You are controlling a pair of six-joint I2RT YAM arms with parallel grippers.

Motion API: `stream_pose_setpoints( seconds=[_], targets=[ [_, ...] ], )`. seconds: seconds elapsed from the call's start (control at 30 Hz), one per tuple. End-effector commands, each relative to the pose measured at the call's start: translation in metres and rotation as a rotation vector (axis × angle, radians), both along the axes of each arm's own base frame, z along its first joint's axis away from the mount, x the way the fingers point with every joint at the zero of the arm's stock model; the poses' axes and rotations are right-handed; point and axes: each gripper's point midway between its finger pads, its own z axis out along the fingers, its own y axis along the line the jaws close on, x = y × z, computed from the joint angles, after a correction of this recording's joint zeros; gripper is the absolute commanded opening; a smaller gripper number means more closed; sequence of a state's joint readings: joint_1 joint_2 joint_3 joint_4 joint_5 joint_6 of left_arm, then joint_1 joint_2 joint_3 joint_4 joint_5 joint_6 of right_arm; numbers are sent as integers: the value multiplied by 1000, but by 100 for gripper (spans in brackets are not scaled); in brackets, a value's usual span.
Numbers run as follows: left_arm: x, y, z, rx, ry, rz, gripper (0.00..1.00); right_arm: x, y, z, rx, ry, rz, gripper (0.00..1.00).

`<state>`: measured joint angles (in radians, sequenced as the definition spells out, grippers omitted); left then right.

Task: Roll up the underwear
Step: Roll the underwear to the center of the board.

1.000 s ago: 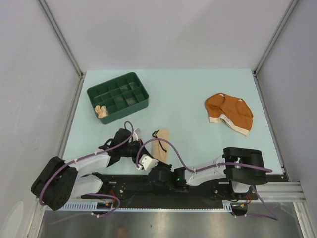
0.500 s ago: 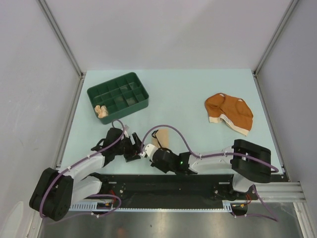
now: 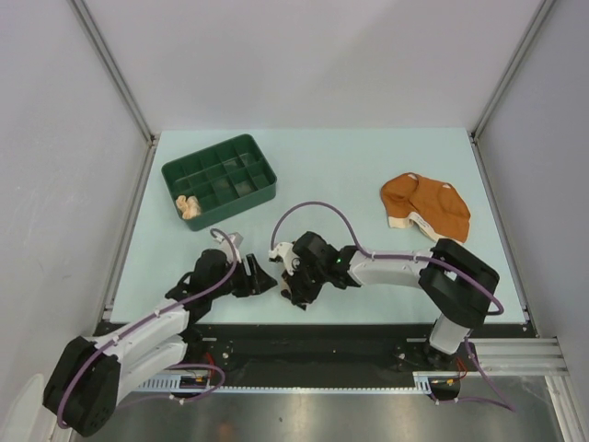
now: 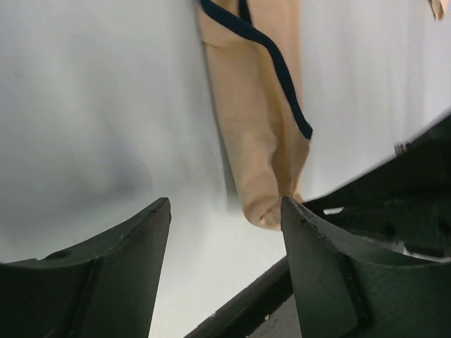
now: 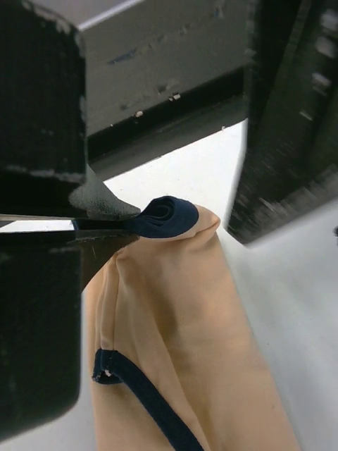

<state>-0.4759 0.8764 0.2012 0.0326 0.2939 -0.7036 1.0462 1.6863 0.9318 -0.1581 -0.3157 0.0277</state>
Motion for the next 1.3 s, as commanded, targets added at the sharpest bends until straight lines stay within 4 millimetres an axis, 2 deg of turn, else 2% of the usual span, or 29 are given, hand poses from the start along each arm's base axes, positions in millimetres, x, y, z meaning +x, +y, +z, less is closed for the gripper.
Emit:
stream_pose_setpoints(
  seconds=[0.0, 0.23, 0.4, 0.67, 1.0, 1.27],
  targets=[
    [-3, -19, 12, -35, -165, -112, 68, -5, 9, 19, 97, 169, 53, 0],
    [-12, -30, 14, -82, -253, -207, 66, 7, 8, 24, 166, 297, 64, 0],
    [-16, -41, 14, -102, -274, -265, 64, 17, 8, 14, 159, 351, 60, 0],
    [-7, -40, 10, -61, -299, -258, 61, 29, 2, 3, 163, 416, 46, 0],
    [-2, -44, 16, -66, -334, -262, 55, 31, -2, -8, 159, 472, 44, 0],
    [-2, -58, 20, -79, -343, -336, 51, 34, -3, -13, 158, 495, 33, 0]
  ],
)
